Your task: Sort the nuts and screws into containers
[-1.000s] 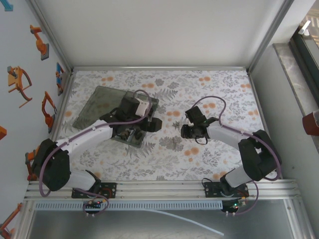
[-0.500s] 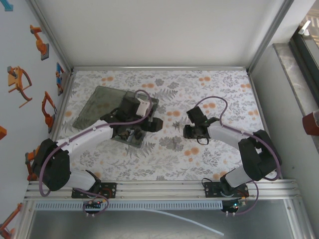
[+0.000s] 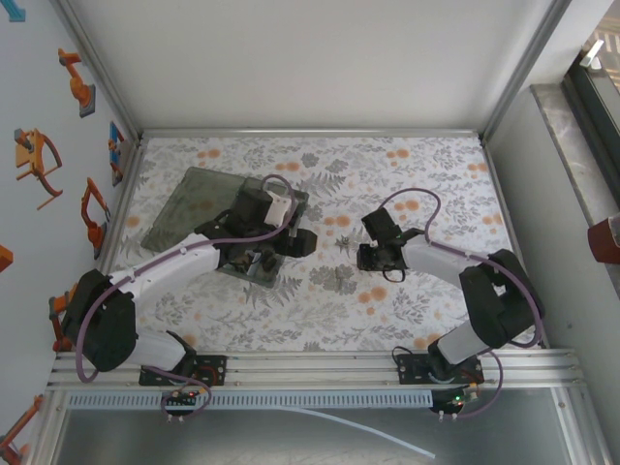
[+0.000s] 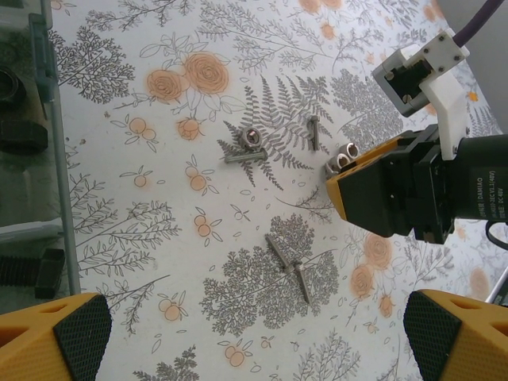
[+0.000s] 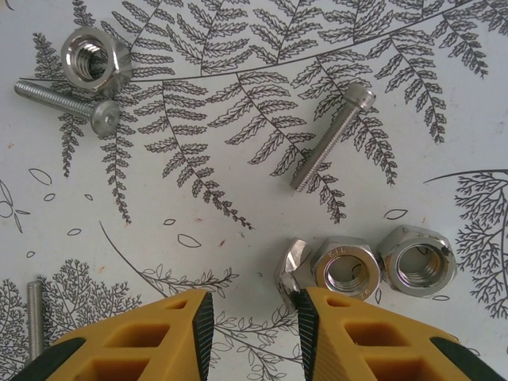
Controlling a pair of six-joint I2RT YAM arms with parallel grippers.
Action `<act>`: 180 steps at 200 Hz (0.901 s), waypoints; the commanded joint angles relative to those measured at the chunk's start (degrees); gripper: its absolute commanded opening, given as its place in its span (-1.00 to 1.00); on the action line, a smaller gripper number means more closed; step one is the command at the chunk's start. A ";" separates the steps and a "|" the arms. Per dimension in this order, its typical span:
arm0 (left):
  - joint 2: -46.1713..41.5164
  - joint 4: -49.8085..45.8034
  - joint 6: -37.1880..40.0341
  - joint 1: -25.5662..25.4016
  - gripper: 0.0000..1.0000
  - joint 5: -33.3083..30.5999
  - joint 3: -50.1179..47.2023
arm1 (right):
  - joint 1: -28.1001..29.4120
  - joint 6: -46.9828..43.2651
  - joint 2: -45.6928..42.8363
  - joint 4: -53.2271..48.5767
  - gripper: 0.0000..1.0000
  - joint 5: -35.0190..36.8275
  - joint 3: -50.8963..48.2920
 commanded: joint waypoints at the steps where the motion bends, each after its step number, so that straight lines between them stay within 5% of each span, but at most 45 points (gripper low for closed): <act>1: 0.32 0.77 -0.01 -0.31 0.95 1.25 0.97 | -0.31 0.04 0.80 -0.26 -0.34 1.57 0.17; 120: 0.50 0.79 0.20 -0.51 0.95 1.55 1.24 | -0.35 -1.66 5.67 -0.42 -0.38 0.89 3.49; 180: 0.80 1.09 0.11 -0.56 0.95 1.95 1.72 | -0.31 -2.33 7.76 -0.67 -0.67 -1.28 4.65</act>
